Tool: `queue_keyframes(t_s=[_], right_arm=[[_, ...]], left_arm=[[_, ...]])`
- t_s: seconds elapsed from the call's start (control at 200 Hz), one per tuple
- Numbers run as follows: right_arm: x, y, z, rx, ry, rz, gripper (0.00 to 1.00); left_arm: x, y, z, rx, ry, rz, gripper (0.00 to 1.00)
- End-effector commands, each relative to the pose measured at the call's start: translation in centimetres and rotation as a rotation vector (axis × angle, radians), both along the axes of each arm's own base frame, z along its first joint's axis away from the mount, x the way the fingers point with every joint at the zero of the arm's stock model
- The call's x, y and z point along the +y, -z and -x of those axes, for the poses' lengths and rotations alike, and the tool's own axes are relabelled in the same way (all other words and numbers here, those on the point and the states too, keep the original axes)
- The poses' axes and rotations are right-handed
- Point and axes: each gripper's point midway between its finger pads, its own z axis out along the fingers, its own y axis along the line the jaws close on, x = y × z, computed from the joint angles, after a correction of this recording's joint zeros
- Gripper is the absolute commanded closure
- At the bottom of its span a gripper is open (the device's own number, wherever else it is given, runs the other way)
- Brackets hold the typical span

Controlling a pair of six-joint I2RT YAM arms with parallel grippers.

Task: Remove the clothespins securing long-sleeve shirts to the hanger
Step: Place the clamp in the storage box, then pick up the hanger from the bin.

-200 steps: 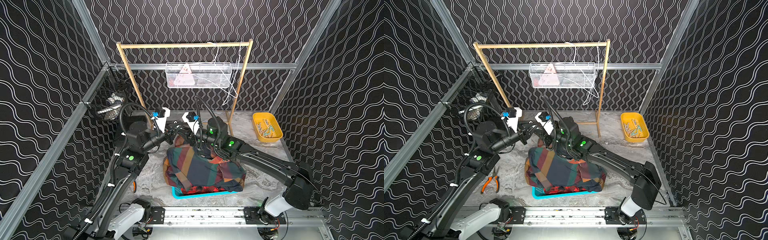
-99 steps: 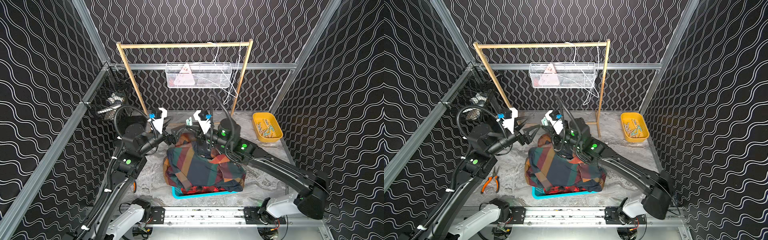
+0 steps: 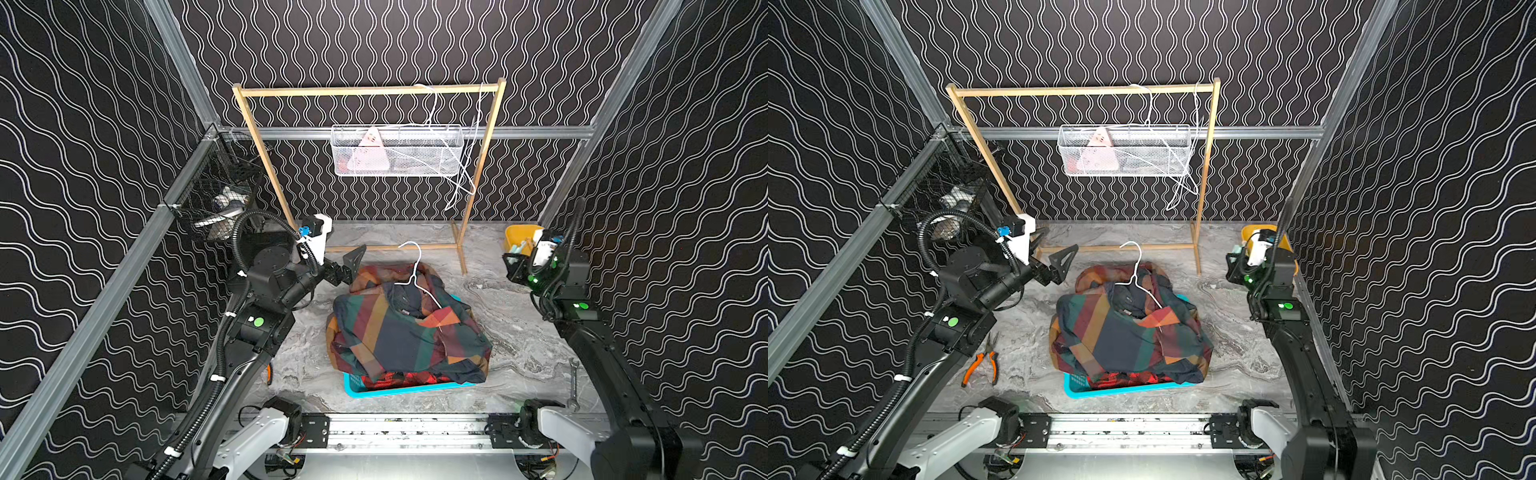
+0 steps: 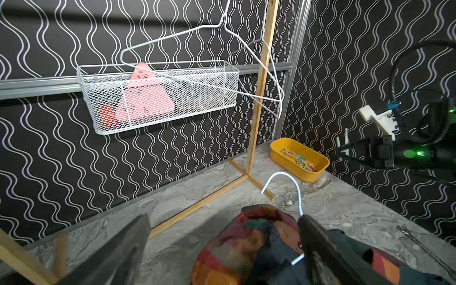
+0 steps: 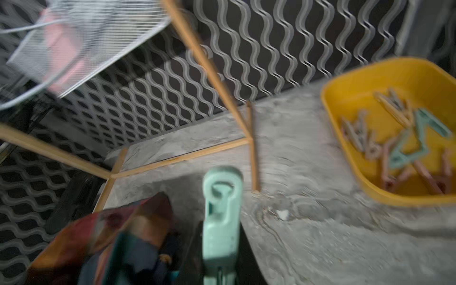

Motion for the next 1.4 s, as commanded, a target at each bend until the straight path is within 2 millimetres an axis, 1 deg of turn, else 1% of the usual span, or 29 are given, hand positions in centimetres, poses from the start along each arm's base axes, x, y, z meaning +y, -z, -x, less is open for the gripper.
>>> queue_keyframes(t_s=[0.0,0.135,0.205,0.275,0.295,0.32,0.335,0.34,0.345,0.36,0.44,0.49,0.535,0.615,0.66,0.695,0.736,0.751,0.761,0.796,0.836,0.886,0.931,0.981,1.071,1.101,1.171,1.211,1.396], right_arm=[[-2.6,0.1,-2.4,-0.006,0.048,-0.108,1.00],[-8.0,2.5,-6.2,0.024,0.179,-0.139,1.00],[-10.4,4.7,-8.1,0.067,0.237,-0.156,1.00],[-11.9,7.2,-9.9,0.109,0.269,-0.177,1.00],[-12.1,7.9,-10.5,0.120,0.272,-0.182,0.97],[-12.4,8.6,-11.1,0.133,0.277,-0.189,0.90],[-12.5,9.5,-11.2,0.153,0.279,-0.196,0.86],[-12.5,9.9,-11.2,0.162,0.279,-0.198,0.86],[-12.6,9.6,-11.6,0.153,0.278,-0.196,0.84],[-12.7,9.4,-12.1,0.151,0.277,-0.196,0.79],[-13.3,11.1,-13.1,0.183,0.293,-0.200,0.54],[-13.5,11.3,-13.2,0.183,0.302,-0.195,0.42],[-13.7,10.9,-13.3,0.177,0.307,-0.180,0.36],[-13.7,9.7,-12.9,0.154,0.306,-0.160,0.35],[-13.6,8.7,-12.5,0.136,0.302,-0.155,0.36],[-13.1,7.6,-12.0,0.112,0.285,-0.156,0.39],[-12.0,6.1,-11.3,0.082,0.255,-0.154,0.42],[-11.4,5.0,-11.1,0.060,0.237,-0.150,0.43],[-10.9,5.3,-10.6,0.065,0.224,-0.154,0.43],[-8.7,3.9,-9.8,0.028,0.157,-0.166,0.43],[-5.5,2.1,-8.6,-0.017,0.052,-0.185,0.44],[-0.9,0.0,-6.8,-0.057,-0.090,-0.193,0.46],[3.2,-1.3,-4.8,-0.077,-0.220,-0.190,0.46],[7.2,-2.5,-2.6,-0.094,-0.350,-0.194,0.47],[12.8,-3.9,1.0,-0.119,-0.537,-0.187,0.47],[14.4,-4.1,2.1,-0.117,-0.590,-0.178,0.47],[17.3,-4.1,4.2,-0.101,-0.687,-0.149,0.46],[18.4,-4.0,4.9,-0.099,-0.716,-0.143,0.46],[22.4,-3.0,5.4,-0.097,-0.802,-0.157,0.44]], left_arm=[[0.4,-0.1,-0.2,-0.015,-0.023,-0.026,0.03],[0.0,0.8,-0.6,0.008,-0.010,-0.029,0.04],[0.0,1.2,-0.8,0.016,-0.011,-0.031,0.04],[0.1,1.5,-1.0,0.022,-0.015,-0.032,0.04],[0.0,1.6,-1.0,0.025,-0.013,-0.035,0.03],[0.0,1.6,-1.0,0.027,-0.014,-0.037,0.04],[0.0,1.6,-1.0,0.029,-0.014,-0.037,0.04],[0.0,1.6,-1.0,0.029,-0.015,-0.038,0.03],[0.0,1.6,-1.0,0.029,-0.015,-0.038,0.04],[0.0,1.6,-1.0,0.029,-0.015,-0.040,0.04],[0.2,1.6,-1.0,0.031,-0.025,-0.051,0.03],[0.3,1.7,-0.9,0.031,-0.027,-0.058,0.03],[0.3,1.8,-0.9,0.034,-0.028,-0.059,0.03],[0.2,2.2,-1.0,0.045,-0.024,-0.060,0.03],[0.1,2.2,-1.1,0.048,-0.019,-0.057,0.03],[0.0,2.3,-1.1,0.051,-0.013,-0.056,0.04],[0.0,2.3,-1.2,0.052,-0.011,-0.054,0.04],[0.0,2.4,-1.2,0.054,-0.013,-0.053,0.04],[0.0,2.4,-1.2,0.055,-0.013,-0.054,0.04],[-0.1,2.5,-1.2,0.055,-0.011,-0.055,0.04],[0.0,2.6,-1.3,0.058,-0.014,-0.058,0.04],[0.0,2.8,-1.4,0.063,-0.017,-0.061,0.04],[0.0,2.9,-1.4,0.068,-0.018,-0.068,0.04],[0.1,3.1,-1.4,0.070,-0.021,-0.074,0.04],[0.1,3.2,-1.4,0.070,-0.024,-0.077,0.04],[0.1,3.2,-1.4,0.071,-0.023,-0.078,0.04],[0.0,3.4,-1.4,0.079,-0.016,-0.079,0.04],[0.0,3.4,-1.4,0.082,-0.014,-0.078,0.04],[-0.3,3.7,-1.5,0.100,0.001,-0.076,0.04]])
